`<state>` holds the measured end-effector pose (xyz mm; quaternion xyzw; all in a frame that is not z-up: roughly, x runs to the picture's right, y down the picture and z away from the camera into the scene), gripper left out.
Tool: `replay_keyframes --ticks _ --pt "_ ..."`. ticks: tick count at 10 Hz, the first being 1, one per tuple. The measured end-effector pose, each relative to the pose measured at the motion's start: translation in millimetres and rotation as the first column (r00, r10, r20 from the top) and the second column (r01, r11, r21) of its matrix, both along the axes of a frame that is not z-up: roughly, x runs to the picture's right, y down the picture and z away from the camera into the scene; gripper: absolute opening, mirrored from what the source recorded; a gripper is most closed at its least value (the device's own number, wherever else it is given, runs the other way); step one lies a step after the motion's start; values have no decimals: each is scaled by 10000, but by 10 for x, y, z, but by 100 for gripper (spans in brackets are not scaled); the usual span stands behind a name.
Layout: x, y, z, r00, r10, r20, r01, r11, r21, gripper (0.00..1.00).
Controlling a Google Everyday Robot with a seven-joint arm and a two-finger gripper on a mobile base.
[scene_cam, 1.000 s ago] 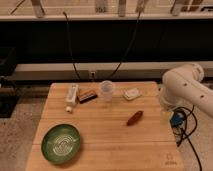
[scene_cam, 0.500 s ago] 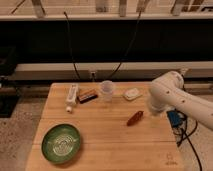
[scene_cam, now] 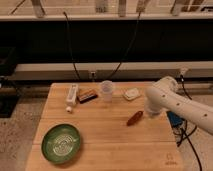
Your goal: Place the pepper in the ceramic bowl
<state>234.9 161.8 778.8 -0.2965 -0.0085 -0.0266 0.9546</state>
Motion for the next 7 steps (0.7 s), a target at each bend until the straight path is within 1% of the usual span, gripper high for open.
replay_keyframes --ticks 1,3,7 --pt "-14 42 64 10000 -15 90 16 10000 -42 80" --pt "-32 123 201 9997 178 177 -176 9998 -96 80" --pt "-77 196 401 9986 328 405 -320 9993 -211 80"
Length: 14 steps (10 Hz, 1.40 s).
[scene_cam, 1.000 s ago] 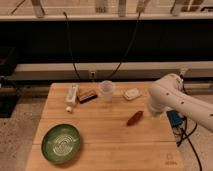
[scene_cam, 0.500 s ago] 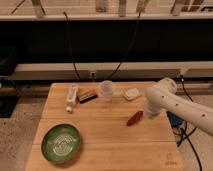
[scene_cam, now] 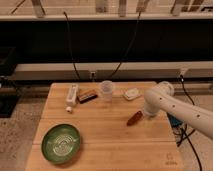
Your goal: Place the pepper in the ceramic bowl
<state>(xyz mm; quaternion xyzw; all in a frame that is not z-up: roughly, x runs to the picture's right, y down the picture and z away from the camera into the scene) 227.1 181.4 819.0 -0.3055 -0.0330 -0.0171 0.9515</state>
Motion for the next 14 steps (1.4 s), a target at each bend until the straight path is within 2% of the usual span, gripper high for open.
replay_keyframes --ticks 8,10,14 --pt "-89 71 252 9998 7 184 -4 9998 -173 80" --pt "-154 154 341 9996 -65 264 71 9997 -243 80" --pt "-226 219 382 9993 -117 354 129 9994 -331 80"
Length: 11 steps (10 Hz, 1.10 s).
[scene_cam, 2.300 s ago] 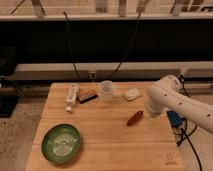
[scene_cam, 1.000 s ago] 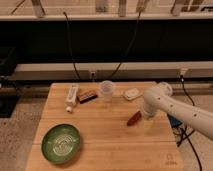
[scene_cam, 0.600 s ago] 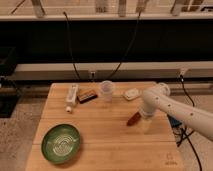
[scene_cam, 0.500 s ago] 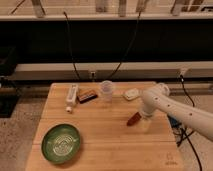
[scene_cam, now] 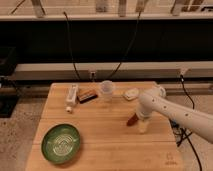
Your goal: Place the pepper in the ceramic bowl
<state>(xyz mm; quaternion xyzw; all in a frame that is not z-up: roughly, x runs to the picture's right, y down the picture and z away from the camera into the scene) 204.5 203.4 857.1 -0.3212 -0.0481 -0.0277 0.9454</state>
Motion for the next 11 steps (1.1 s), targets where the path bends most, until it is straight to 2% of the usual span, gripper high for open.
replay_keyframes --ticks 3,4,7,9,11 --pt "-52 20 23 10000 -44 14 44 10000 -21 80" --pt "-68 26 24 10000 -56 10 56 10000 -27 75" --pt "-94 33 28 10000 -42 -2 42 10000 -34 46" --pt "-114 21 22 10000 -26 15 26 10000 -32 32" --pt "-133 -15 -15 10000 -39 44 39 10000 -35 29"
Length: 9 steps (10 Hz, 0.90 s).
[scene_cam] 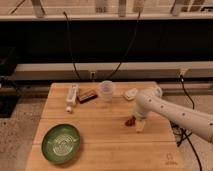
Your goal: Place the pepper in the ceramic bowl
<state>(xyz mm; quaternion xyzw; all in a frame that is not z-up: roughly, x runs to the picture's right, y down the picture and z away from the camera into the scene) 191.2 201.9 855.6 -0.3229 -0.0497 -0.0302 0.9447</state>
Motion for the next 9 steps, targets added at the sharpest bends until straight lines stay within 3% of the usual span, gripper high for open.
replay_keyframes --ticks 2,5,7,9 --pt "18 0 -31 10000 -26 -14 26 10000 -33 24" --pt "-38 -32 -66 9998 -200 -23 200 9998 -13 3" --pt "-279 -125 -136 9979 -632 127 632 9980 -4 0" --pt "-348 -169 -176 9963 -842 181 842 9964 -19 0"
